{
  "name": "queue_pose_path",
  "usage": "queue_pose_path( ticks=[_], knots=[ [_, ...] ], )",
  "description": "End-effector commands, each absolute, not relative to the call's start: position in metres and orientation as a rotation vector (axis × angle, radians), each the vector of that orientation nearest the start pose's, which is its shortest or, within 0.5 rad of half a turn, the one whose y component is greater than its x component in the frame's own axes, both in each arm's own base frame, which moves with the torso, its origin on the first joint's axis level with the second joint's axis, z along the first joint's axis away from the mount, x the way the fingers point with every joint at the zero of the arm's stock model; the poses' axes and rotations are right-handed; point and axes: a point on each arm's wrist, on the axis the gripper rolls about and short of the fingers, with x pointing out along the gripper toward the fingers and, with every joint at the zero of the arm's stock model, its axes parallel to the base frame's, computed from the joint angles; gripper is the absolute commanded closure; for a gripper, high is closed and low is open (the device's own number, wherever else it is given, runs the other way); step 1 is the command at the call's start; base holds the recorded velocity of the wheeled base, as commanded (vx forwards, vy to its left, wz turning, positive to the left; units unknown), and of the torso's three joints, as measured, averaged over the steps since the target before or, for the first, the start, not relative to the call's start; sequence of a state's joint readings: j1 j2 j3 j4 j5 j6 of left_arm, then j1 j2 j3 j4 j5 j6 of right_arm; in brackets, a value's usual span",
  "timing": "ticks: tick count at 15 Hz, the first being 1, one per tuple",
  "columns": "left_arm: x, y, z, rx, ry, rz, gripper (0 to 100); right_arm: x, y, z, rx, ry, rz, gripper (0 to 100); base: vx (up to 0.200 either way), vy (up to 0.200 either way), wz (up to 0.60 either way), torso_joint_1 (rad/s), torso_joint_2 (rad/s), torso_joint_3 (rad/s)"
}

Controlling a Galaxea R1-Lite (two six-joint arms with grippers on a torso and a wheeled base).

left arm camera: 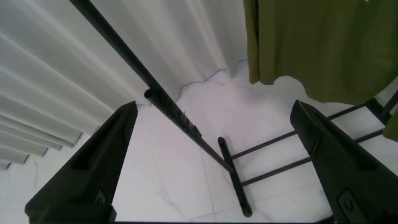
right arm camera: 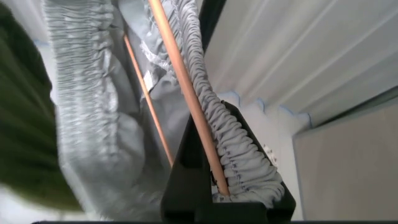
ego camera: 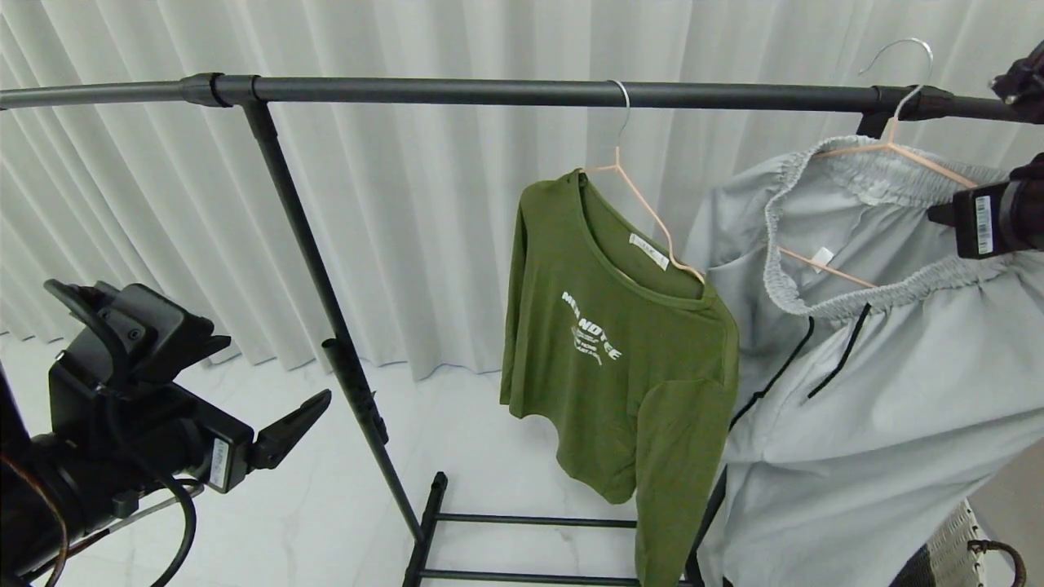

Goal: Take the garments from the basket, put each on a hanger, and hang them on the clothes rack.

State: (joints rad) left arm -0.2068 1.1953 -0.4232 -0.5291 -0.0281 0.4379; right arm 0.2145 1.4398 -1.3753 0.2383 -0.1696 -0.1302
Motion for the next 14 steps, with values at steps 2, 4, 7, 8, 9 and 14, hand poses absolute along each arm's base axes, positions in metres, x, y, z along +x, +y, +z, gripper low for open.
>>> queue_pose_path(
  ticks=[2, 4, 7, 8, 9, 14],
  knots=[
    [0.16, -0.035, 0.188, 0.456, 0.174, -0.283, 0, 0.272, 0.053, 0.329, -0.186, 0.296, 0.053, 100, 0.0, 0.0, 0.0, 0.0, 0.0, 0.0],
    [0.155, -0.034, 0.187, 0.455, 0.17, -0.283, 0, 0.293, 0.055, 0.325, -0.19, 0.306, 0.045, 100, 0.0, 0.0, 0.0, 0.0, 0.0, 0.0],
    [0.143, -0.031, 0.179, 0.459, 0.181, -0.287, 0, 0.313, 0.057, 0.312, -0.195, 0.338, 0.039, 100, 0.0, 0.0, 0.0, 0.0, 0.0, 0.0],
    [0.138, -0.03, 0.177, 0.468, 0.178, -0.288, 0, 0.316, 0.057, 0.31, -0.195, 0.339, 0.039, 100, 0.0, 0.0, 0.0, 0.0, 0.0, 0.0],
    [0.136, -0.03, 0.175, 0.472, 0.178, -0.286, 0, 0.32, 0.058, 0.308, -0.196, 0.341, 0.04, 100, 0.0, 0.0, 0.0, 0.0, 0.0, 0.0],
    [0.133, -0.033, 0.175, 0.475, 0.168, -0.313, 0, 0.322, 0.059, 0.307, -0.196, 0.332, 0.039, 100, 0.0, 0.0, 0.0, 0.0, 0.0, 0.0]
  ],
)
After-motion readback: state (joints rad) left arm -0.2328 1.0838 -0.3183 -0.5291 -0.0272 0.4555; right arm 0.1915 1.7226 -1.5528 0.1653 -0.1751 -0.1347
